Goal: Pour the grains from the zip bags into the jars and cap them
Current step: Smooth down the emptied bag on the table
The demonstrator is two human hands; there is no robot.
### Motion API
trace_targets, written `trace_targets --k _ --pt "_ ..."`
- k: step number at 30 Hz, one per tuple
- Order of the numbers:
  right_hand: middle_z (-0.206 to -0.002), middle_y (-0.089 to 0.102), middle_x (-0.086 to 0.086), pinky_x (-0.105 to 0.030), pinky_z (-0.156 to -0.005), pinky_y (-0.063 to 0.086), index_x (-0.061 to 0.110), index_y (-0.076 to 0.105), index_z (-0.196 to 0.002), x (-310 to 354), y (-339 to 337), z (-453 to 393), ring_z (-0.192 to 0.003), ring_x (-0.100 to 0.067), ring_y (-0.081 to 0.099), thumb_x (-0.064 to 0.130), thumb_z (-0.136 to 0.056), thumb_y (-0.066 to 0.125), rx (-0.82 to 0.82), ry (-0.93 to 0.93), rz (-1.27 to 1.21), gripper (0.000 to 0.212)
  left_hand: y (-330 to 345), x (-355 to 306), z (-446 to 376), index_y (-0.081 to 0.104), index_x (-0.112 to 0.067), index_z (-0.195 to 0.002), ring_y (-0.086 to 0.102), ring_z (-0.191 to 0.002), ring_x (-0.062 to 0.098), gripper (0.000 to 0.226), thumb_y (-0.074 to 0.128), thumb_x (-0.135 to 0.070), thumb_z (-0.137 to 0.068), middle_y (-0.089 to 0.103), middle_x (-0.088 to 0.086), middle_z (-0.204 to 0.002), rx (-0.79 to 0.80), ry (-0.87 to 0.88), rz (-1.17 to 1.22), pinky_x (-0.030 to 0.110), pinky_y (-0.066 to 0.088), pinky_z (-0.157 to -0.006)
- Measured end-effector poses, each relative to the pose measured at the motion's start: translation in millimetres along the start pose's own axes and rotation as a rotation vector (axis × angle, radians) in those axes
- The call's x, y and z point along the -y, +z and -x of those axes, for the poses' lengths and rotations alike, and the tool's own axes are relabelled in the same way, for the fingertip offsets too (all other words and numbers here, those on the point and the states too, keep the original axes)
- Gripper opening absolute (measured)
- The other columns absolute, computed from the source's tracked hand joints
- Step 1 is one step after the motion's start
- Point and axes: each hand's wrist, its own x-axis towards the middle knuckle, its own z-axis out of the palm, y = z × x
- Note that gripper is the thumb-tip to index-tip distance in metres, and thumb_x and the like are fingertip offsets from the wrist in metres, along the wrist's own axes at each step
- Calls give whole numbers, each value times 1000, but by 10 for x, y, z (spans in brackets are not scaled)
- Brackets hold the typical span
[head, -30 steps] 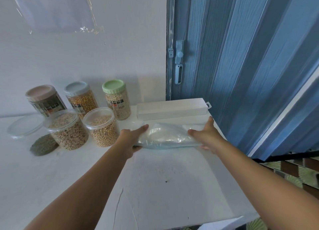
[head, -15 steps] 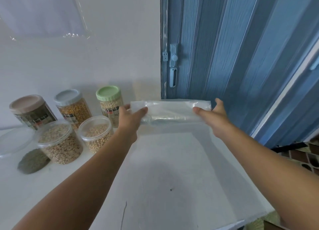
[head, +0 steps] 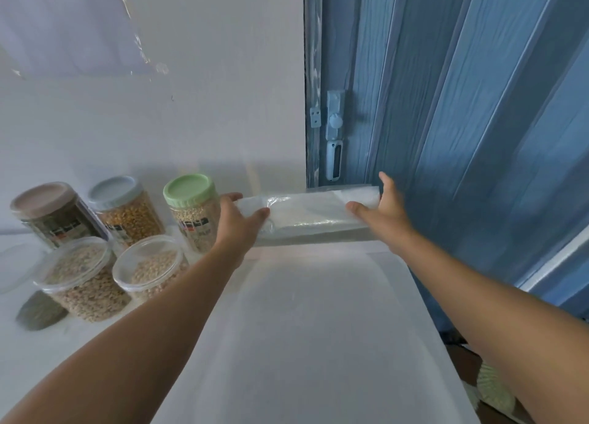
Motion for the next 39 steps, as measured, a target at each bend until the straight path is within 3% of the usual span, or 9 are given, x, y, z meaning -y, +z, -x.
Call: trace_targets --k 3,10,14,17,21,29,33,37,39 --pt "-159 26 -10 -32 -102 31 30 16 -164 -110 3 -34 -143 -25 36 35 -90 80 42 -20 73 97 54 74 25 40 -19 -137 55 -115 27 60 80 -24 -92 51 6 -128 26 7 -90 40 52 -95" --pt "-152 33 -14 -35 -102 34 26 19 -163 -294 58 33 -139 -29 41 39 -89 80 61 -6 166 97 82 150 51 39 -13 -140 55 -105 26 60 77 -25 -95 51 8 -122 78 65 -249 34 45 -84" --pt "-150 34 -13 -38 -102 36 26 18 -163 -284 75 51 -136 -27 42 39 -90 79 37 -24 185 96 56 141 -4 38 -17 -136 61 -88 22 58 77 -27 -94 57 12 -117 86 108 -267 30 50 -65" --pt "-150 34 -13 -32 -103 34 26 19 -163 -231 60 32 -126 -18 41 37 -90 80 2 -51 159 95 53 138 -65 38 -20 -131 63 -87 27 55 77 -28 -94 62 12 -112 75 130 -265 41 57 -75" --pt "-148 32 -16 -33 -102 33 23 15 -164 -316 56 32 -129 -25 41 36 -90 80 78 -46 297 99 86 187 -29 36 -21 -134 64 -84 24 56 76 -30 -95 62 12 -112 142 82 -350 37 55 -67" --pt "-142 27 -6 -39 -89 53 28 32 -158 -259 -58 -11 -109 -22 49 47 -98 62 241 -14 561 70 43 97 -127 42 -16 -134 58 -104 31 52 65 -46 -98 53 11 -122 287 93 -728 41 53 -85" --pt "-122 29 -1 -38 -86 53 15 51 -138 -186 -14 -6 -105 -20 46 45 -101 51 211 -150 762 48 109 45 -90 41 -10 -142 33 -135 45 61 54 -53 -100 30 21 -143 279 104 -966 52 38 -109" --pt "-127 40 -1 -37 -87 50 14 59 -125 -135 -24 -54 -119 -21 42 52 -103 42 193 -270 942 47 131 19 -75 46 -13 -145 19 -145 40 75 45 -70 -97 23 17 -155 194 334 -1254 53 28 -119" --pt "-133 46 -2 -38 -94 48 15 58 -131 -140 -46 -81 -125 -23 43 53 -104 42 244 -270 934 49 123 53 -94 33 -22 -158 16 -151 38 78 45 -69 -98 20 14 -163 276 437 -1193 54 21 -123"
